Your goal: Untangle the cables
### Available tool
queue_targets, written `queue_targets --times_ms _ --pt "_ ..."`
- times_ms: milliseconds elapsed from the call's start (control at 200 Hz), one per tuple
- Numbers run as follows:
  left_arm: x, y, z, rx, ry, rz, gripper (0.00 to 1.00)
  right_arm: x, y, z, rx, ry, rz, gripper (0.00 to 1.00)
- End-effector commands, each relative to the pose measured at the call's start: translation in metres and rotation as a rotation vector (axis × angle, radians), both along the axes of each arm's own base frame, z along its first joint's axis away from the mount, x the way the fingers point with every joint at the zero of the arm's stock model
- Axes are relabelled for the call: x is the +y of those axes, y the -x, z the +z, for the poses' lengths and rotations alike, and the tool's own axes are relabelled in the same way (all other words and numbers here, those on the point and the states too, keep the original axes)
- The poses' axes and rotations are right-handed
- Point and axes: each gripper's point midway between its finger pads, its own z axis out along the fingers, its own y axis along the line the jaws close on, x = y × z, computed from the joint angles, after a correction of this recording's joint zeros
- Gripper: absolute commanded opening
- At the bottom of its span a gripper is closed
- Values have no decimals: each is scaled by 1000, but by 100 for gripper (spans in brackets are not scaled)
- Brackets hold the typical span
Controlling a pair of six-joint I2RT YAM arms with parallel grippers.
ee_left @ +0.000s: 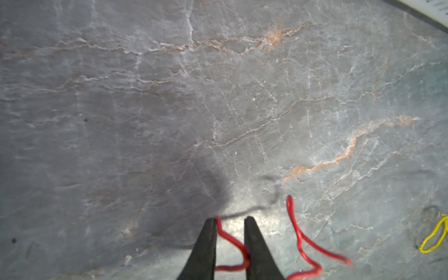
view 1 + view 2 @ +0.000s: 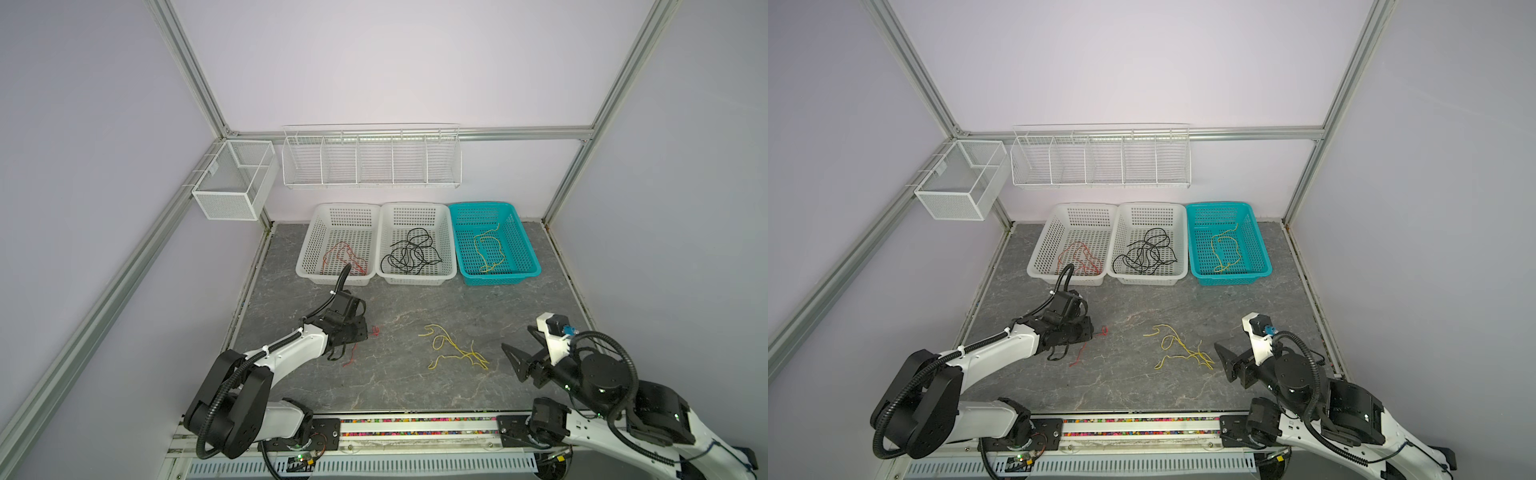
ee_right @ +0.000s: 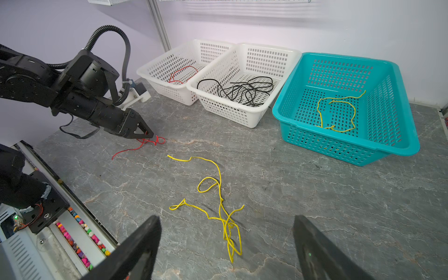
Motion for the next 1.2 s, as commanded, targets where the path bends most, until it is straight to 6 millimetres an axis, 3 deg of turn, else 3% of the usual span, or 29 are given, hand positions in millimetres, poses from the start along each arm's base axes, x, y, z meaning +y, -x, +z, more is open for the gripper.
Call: queue_targets --times_ms 0,335,645,955,1110,1195 --pt "-1 -7 13 -39 -9 -6 17 1 -1 3 -21 -12 4 88" --pt "-1 -8 32 -65 -2 -8 0 1 -1 2 -21 -11 4 88" --pt "-13 -26 95 -177 58 -27 0 1 -1 2 -20 -9 2 88" --pt "-8 -76 178 -343 41 -5 0 1 -1 2 -20 -7 -1 88" --pt "-4 -114 208 -399 37 19 0 1 -2 2 -21 -9 -1 88" --pt "-2 -138 215 -417 3 30 0 1 -2 2 -20 -8 -1 88"
